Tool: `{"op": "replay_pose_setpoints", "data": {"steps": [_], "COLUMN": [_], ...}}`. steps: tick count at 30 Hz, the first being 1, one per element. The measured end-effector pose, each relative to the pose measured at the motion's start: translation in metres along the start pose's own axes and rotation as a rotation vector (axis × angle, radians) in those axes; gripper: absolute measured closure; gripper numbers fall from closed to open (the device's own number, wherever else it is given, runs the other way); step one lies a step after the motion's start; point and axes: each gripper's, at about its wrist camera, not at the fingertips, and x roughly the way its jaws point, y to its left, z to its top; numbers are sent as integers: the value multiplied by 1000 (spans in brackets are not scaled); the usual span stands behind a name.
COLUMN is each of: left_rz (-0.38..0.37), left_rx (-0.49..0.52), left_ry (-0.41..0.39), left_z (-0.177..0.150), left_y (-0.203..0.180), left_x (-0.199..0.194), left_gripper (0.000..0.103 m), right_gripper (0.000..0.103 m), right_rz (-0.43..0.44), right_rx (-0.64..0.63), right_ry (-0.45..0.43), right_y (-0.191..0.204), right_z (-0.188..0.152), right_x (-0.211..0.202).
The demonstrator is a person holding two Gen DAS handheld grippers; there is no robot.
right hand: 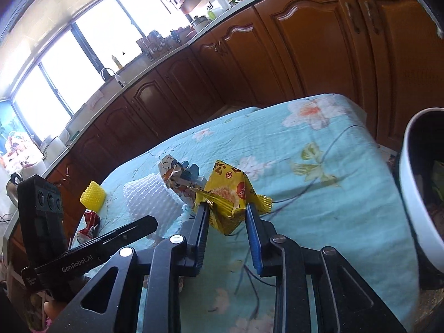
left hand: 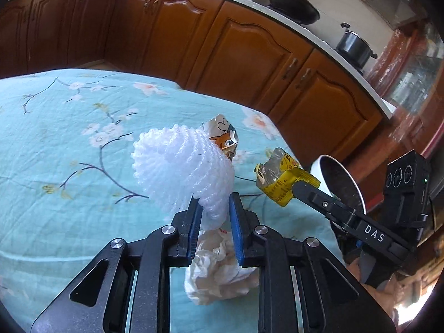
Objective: Collect trash
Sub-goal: 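Grasp the white foam net with the left gripper while the right gripper grasps the yellow snack packet, then carry the foam net and yellow packet over the bin with both grippers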
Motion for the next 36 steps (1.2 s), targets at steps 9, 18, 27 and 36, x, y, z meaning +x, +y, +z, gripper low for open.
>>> {"op": "replay_pose_setpoints", "data": {"steps": [9,18,27,36], "left_rz": [-101,-157,-195,-209], "left_rx": [87,152,200,235], "left_ry": [15,62,93,128], "left_z": [-3,-17,-27,-32], "left_y": [-63,-113,-155,-180], "left_x": [3,20,35,52], "left_gripper": [84,84,84,84], "right_gripper": [77,77,77,77], "right_rz": [-36,-78,-116,-158], "right_rx": [71,113,169,209], "right_ry": [-68,-123,-147,-170], "right_y": [-40,-75,-108,-136], "right_z": [-7,-12,-19,-23], "right_x": [-58,-101,-127,-148]}}
